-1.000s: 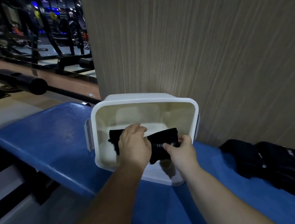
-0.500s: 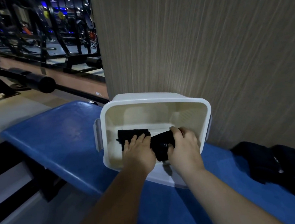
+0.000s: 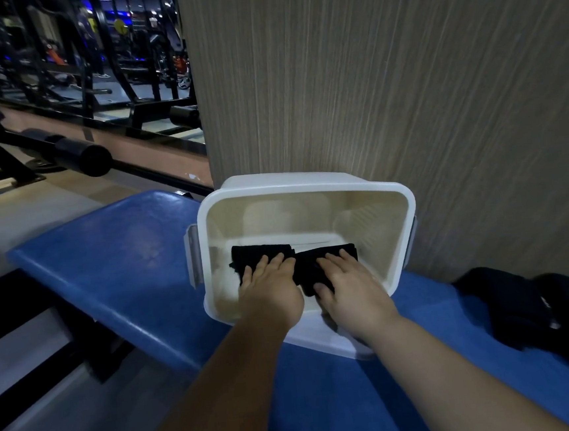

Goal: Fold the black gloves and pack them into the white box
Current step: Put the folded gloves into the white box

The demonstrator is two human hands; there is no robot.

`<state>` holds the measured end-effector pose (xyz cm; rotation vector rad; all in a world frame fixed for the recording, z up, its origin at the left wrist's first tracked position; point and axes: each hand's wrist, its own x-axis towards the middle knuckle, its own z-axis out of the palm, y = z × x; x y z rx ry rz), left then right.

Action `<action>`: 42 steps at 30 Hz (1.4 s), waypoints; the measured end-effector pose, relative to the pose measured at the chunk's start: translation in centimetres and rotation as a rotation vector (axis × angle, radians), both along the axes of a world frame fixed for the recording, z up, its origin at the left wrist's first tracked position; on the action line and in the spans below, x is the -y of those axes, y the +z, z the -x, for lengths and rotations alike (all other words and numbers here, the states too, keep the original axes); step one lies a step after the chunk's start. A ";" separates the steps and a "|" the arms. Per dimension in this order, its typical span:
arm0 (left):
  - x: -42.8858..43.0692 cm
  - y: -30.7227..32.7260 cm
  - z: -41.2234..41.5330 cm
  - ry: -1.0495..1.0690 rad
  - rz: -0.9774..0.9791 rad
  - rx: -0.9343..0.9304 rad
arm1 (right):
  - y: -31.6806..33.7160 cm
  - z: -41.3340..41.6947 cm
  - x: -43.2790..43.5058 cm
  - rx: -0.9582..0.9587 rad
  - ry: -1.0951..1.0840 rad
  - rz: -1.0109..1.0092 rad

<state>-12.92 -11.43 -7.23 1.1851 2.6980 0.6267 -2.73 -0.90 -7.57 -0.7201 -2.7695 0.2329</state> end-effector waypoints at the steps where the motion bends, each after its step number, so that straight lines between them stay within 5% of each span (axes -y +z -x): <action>1: 0.0 0.0 0.0 0.001 -0.003 0.001 | -0.1 0.2 -0.1 0.007 0.000 -0.004; 21: -0.4 -0.6 0.1 0.032 -0.021 -0.040 | 0.7 2.5 -1.6 0.089 0.017 0.067; 33: -1.0 1.5 -3.1 -0.029 -0.179 -0.178 | -0.4 -4.9 0.5 -0.285 0.024 0.076; 42: -3.2 0.5 -9.1 -0.171 -0.163 -0.032 | -0.7 -15.0 -1.8 -0.377 -0.215 0.063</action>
